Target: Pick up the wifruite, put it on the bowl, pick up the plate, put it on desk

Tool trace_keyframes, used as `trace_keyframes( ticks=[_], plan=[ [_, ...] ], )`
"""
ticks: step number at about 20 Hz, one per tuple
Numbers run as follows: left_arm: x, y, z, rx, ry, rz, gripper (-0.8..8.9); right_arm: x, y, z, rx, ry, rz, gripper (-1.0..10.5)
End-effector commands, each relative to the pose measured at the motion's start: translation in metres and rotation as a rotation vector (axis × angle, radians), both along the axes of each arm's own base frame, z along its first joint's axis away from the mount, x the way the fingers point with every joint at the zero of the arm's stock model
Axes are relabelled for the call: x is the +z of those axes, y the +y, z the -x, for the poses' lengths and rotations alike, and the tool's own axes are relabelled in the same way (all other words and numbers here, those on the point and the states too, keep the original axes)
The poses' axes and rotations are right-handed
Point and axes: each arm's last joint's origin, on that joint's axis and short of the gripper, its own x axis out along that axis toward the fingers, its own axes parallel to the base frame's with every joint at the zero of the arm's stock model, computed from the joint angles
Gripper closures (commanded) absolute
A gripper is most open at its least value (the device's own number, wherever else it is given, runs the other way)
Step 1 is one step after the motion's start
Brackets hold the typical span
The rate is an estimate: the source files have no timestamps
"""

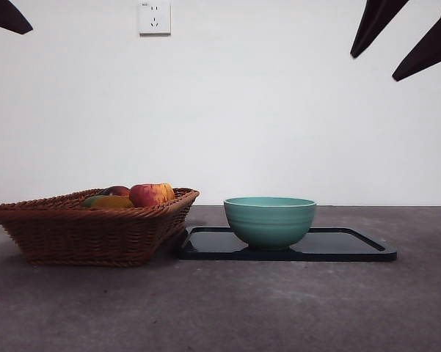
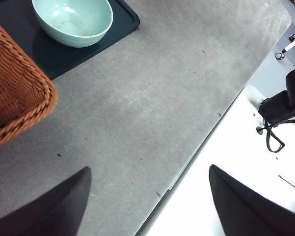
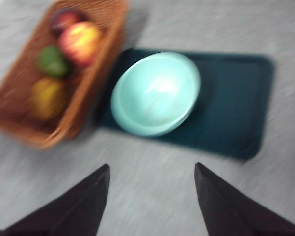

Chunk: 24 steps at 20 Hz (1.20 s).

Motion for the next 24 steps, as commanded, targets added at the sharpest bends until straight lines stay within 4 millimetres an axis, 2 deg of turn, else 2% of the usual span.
trace_keyframes(
  ticks=[1,6,10,13,17,19,24],
  plan=[
    [0.004,-0.001,-0.001,-0.015,-0.026,0.007,4.42,0.001,0.006,-0.037,0.003,0.018,0.059,6.7],
    [0.004,-0.001,-0.001,-0.015,-0.026,0.007,4.42,-0.016,0.022,-0.103,0.025,0.107,0.115,6.7],
    [0.004,-0.001,-0.001,-0.015,-0.026,0.007,4.42,-0.049,0.037,-0.141,0.042,0.172,0.129,6.7],
    [0.004,-0.001,-0.001,-0.015,-0.026,0.007,4.42,-0.076,0.042,-0.155,0.048,0.226,0.145,6.7],
    [0.004,-0.001,-0.001,-0.015,-0.026,0.007,4.42,-0.101,0.048,-0.166,0.054,0.265,0.161,6.7],
    [0.004,-0.001,-0.001,-0.015,-0.026,0.006,4.42,-0.109,0.049,-0.169,0.055,0.273,0.163,6.8],
    [0.004,-0.001,-0.001,-0.015,-0.025,0.006,4.42,-0.116,0.05,-0.172,0.062,0.276,0.171,8.5]
  ],
)
